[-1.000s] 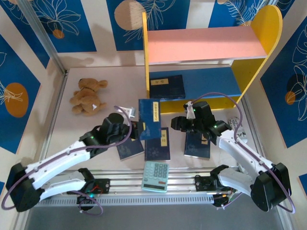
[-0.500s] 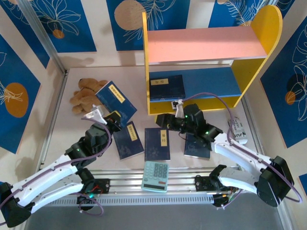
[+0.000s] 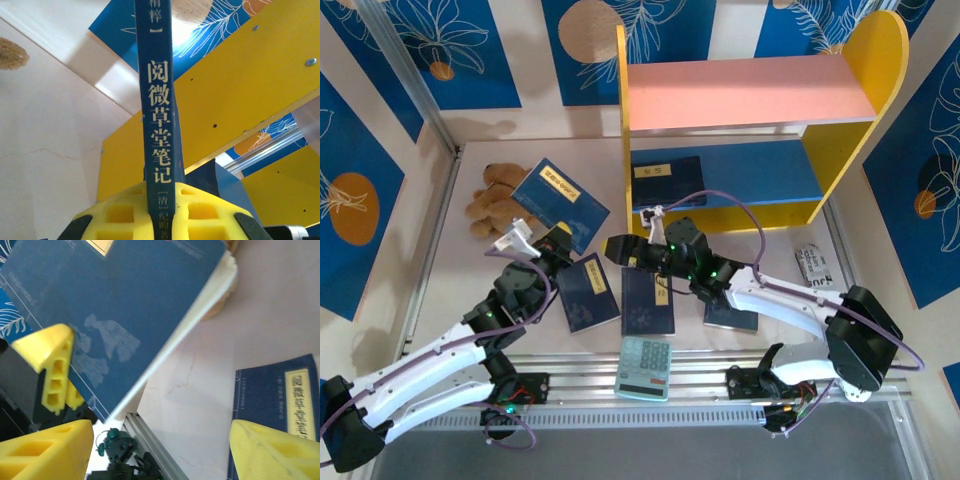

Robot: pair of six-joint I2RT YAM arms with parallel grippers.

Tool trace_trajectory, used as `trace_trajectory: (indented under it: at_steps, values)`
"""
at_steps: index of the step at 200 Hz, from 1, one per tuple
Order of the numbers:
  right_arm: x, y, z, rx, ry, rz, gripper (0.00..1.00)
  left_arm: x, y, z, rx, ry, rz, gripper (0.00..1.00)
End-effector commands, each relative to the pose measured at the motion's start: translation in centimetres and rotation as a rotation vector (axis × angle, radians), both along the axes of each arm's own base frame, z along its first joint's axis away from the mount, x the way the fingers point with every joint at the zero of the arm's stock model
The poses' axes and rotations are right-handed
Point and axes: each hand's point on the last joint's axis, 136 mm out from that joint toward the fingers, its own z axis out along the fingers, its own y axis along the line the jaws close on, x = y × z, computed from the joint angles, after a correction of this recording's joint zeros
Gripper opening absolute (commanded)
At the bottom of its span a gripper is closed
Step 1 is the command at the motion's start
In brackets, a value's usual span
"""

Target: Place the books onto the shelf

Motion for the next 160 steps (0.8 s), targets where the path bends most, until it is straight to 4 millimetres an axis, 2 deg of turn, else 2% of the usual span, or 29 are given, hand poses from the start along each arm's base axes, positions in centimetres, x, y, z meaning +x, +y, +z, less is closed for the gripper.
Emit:
trace_trajectory:
  at_steps: [1,47,86,108,148,160]
  values:
    - [0.6,1.3,2.6,0.073,-0.036,0.008,0.73,-0.3,-0.3,1.4,-0.08,-0.047,-0.015,0.0]
    - [1.2,3.0,1.8,0.092,0.004,0.033,0.73,-0.4,-1.0,1.4,-0.109,-0.051,-0.042,0.0]
    - [1.5,4.3,0.8,0.116,0.039,0.058,0.66,-0.4,-2.0,1.0,-0.133,-0.048,-0.066,0.0]
    - [1.8,4.4,0.5,0.117,0.05,0.055,0.54,-0.5,-2.9,0.5,-0.138,-0.04,-0.081,0.0]
    - [2.5,3.2,0.2,0.12,0.063,0.019,0.25,-0.6,-4.2,-0.1,-0.135,-0.031,-0.094,0.0]
    - [2.6,2.8,0.2,0.119,0.061,0.009,0.2,-0.6,-4.7,-0.2,-0.136,-0.028,-0.101,0.0]
